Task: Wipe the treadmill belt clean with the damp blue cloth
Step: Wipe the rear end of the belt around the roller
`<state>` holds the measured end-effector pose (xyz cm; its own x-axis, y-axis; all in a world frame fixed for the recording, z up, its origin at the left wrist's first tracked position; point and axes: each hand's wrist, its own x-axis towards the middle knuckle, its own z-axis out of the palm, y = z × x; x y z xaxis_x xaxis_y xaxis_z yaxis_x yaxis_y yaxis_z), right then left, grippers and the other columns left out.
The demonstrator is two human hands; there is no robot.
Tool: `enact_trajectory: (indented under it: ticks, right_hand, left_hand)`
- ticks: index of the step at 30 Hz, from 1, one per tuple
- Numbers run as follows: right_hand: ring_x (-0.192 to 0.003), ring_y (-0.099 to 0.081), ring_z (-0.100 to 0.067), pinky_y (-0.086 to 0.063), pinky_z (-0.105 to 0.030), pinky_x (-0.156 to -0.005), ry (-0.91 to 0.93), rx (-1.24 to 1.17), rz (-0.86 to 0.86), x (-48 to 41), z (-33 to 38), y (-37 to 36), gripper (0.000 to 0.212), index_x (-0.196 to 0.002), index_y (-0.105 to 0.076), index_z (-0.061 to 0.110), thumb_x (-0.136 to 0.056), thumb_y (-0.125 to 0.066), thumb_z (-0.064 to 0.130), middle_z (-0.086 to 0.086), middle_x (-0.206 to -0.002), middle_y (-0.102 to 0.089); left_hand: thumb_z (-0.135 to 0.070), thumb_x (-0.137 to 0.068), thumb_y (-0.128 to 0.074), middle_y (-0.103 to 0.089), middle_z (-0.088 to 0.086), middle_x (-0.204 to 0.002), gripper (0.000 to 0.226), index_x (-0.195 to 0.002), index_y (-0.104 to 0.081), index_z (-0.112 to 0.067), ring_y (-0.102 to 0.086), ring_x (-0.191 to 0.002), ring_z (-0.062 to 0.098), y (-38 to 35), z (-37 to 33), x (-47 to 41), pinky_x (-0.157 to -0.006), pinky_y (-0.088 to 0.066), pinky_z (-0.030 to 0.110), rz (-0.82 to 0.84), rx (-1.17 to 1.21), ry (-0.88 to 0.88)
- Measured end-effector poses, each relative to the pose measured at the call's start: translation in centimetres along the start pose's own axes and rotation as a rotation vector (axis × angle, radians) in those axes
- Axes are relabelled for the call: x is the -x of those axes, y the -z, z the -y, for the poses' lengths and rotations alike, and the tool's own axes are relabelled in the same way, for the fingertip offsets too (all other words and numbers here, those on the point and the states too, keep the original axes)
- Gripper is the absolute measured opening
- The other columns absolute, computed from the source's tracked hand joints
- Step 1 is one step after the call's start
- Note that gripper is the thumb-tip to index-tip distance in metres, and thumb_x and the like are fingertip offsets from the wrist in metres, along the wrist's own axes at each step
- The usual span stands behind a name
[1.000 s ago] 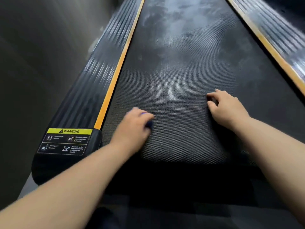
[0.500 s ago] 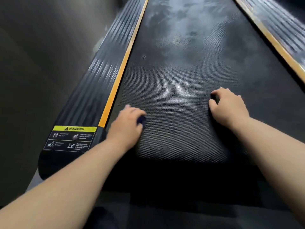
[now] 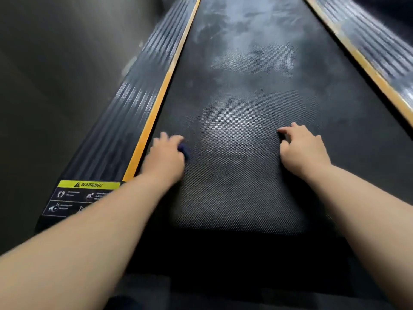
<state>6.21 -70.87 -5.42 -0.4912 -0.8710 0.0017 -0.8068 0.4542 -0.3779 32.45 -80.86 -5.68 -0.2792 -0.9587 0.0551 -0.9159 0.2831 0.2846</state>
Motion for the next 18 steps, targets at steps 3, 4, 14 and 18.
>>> enact_trajectory:
  ticks: [3, 4, 14, 18]
  right_hand:
    - [-0.139, -0.026, -0.026, -0.011, -0.051, -0.115, -0.008, -0.008, 0.004, -0.5, -0.1, 0.1, 0.042, -0.131, -0.052, 0.023, -0.092, -0.039, 0.014, -0.008, -0.144, -0.04]
    - [-0.14, -0.025, -0.025, -0.011, -0.051, -0.115, -0.012, -0.015, 0.003, -0.7, 0.0, 0.1, 0.042, -0.13, -0.053, 0.023, -0.092, -0.039, 0.014, -0.008, -0.144, -0.04]
    - [-0.139, -0.028, -0.021, -0.008, -0.047, -0.117, -0.063, -0.103, -0.086, -2.1, 0.1, -1.2, 0.037, -0.118, -0.059, 0.022, -0.088, -0.04, 0.01, -0.001, -0.136, -0.049]
    - [-0.138, -0.032, -0.021, -0.01, -0.046, -0.117, -0.079, -0.108, -0.11, -2.4, 0.2, -1.6, 0.037, -0.117, -0.059, 0.024, -0.087, -0.041, 0.012, -0.001, -0.137, -0.05]
  left_hand:
    - [-0.009, -0.086, -0.047, -0.054, 0.008, -0.127, 0.04, -0.123, -0.057, -0.019, -0.048, -0.119, 0.028, -0.5, -1.7, 0.2, -0.094, -0.039, 0.036, -0.087, 0.164, 0.035]
    - [-0.009, -0.084, -0.05, -0.056, 0.005, -0.124, 0.04, -0.121, -0.058, -0.021, -0.05, -0.117, 0.027, -0.9, -3.1, 1.3, -0.094, -0.039, 0.034, -0.097, 0.2, -0.06]
    - [-0.004, -0.088, -0.044, -0.031, 0.006, -0.152, 0.051, -0.134, -0.049, -0.027, -0.037, -0.133, 0.027, 0.4, -1.3, -6.7, -0.106, -0.028, 0.03, 0.048, 0.101, -0.031]
    - [-0.011, -0.085, -0.052, -0.041, -0.004, -0.147, 0.057, -0.136, -0.045, -0.036, -0.04, -0.133, 0.02, -0.8, -3.4, -3.0, -0.107, -0.032, 0.028, 0.076, 0.185, -0.248]
